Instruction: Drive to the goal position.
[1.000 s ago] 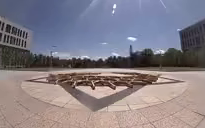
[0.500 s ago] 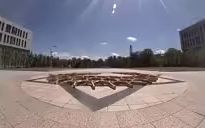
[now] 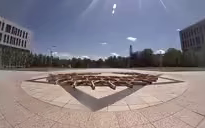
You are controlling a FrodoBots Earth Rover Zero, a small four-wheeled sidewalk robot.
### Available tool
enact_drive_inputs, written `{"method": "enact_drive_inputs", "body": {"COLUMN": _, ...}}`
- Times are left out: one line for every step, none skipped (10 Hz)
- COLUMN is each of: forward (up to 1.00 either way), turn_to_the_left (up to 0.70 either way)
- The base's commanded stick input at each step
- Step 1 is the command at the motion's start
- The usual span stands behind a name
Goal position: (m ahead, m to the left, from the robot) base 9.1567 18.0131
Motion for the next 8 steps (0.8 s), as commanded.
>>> {"method": "enact_drive_inputs", "body": {"forward": 0.06, "turn_to_the_left": 0.0}}
{"method": "enact_drive_inputs", "body": {"forward": 0.07, "turn_to_the_left": 0.0}}
{"method": "enact_drive_inputs", "body": {"forward": 0.07, "turn_to_the_left": 0.0}}
{"method": "enact_drive_inputs", "body": {"forward": 0.07, "turn_to_the_left": 0.0}}
{"method": "enact_drive_inputs", "body": {"forward": 0.06, "turn_to_the_left": 0.0}}
{"method": "enact_drive_inputs", "body": {"forward": 0.06, "turn_to_the_left": 0.0}}
{"method": "enact_drive_inputs", "body": {"forward": 0.06, "turn_to_the_left": 0.0}}
{"method": "enact_drive_inputs", "body": {"forward": 0.07, "turn_to_the_left": 0.0}}
